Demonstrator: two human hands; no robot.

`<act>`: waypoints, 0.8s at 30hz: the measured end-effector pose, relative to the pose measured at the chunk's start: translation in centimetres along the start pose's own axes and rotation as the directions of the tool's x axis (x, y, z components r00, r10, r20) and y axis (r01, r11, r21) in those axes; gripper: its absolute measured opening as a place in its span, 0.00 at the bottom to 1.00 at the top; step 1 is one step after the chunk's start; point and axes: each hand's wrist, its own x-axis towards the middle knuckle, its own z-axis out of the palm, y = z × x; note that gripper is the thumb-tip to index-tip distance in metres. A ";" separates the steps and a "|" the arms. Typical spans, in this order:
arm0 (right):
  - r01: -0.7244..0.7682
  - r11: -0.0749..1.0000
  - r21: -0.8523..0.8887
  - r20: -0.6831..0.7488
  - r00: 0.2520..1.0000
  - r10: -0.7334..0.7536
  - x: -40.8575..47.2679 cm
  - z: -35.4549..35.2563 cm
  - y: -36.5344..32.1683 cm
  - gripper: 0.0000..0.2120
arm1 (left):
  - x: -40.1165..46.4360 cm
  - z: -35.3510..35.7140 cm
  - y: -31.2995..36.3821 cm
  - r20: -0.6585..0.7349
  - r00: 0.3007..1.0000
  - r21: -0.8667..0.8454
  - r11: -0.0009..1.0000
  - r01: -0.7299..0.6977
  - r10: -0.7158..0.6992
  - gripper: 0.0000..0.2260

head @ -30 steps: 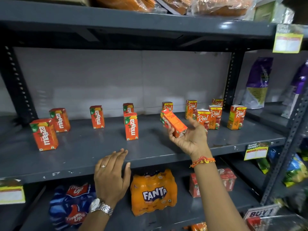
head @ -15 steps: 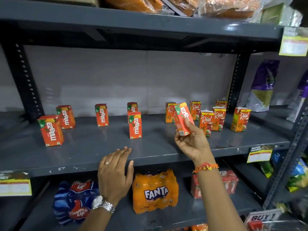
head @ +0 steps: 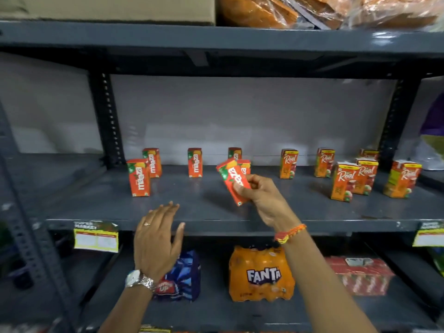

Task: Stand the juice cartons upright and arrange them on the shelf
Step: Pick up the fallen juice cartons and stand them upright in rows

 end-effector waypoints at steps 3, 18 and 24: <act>0.049 0.981 -0.187 0.011 0.999 -0.048 1.8 3.8 1.2 0.12 | -0.5 -0.8 -2.0 0.040 0.999 0.056 0.998 -0.026 0.024 0.23; -0.058 0.831 -0.554 -0.120 0.993 -0.011 6.9 11.8 3.9 0.24 | -0.6 -1.9 -2.3 0.155 0.987 0.071 0.996 -0.059 0.048 0.26; -0.057 0.814 -0.577 -0.137 0.990 -0.028 6.0 11.9 3.3 0.25 | -0.7 -1.8 -2.4 0.150 0.987 0.058 0.996 -0.072 0.063 0.26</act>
